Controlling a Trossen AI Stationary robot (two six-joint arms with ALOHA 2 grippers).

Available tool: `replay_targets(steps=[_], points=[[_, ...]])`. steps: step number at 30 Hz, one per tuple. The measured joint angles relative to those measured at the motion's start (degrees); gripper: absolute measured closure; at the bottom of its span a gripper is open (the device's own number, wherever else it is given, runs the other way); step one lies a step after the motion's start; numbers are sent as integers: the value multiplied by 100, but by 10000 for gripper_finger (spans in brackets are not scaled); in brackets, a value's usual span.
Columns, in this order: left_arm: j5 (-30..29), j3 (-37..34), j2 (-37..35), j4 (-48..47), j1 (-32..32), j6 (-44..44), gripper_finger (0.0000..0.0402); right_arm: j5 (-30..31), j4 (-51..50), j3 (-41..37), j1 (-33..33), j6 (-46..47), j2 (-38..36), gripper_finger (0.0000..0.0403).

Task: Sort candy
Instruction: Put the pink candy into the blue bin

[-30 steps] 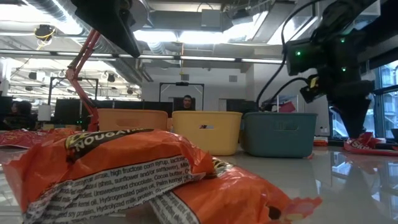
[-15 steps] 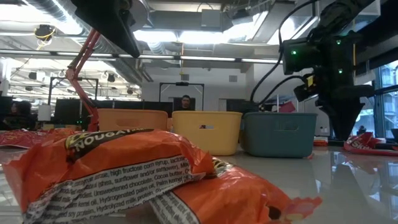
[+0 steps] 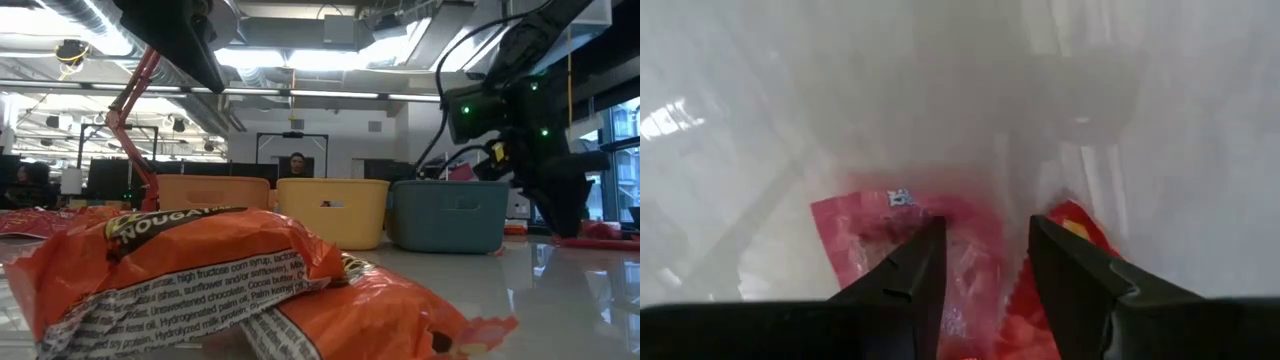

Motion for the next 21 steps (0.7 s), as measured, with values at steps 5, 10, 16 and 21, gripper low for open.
replay_targets(steps=[5,10,16,21], points=[[1,0,0,0,0,0,274,-28,-7,2,0,-44,104,324],[1,0,0,0,0,0,274,-68,-24,3,0,80,104,390],[0,0,0,2,0,-2,274,-90,-259,277,7,661,-19,398],[1,0,0,0,2,-16,274,137,-685,753,214,1415,-332,401]])
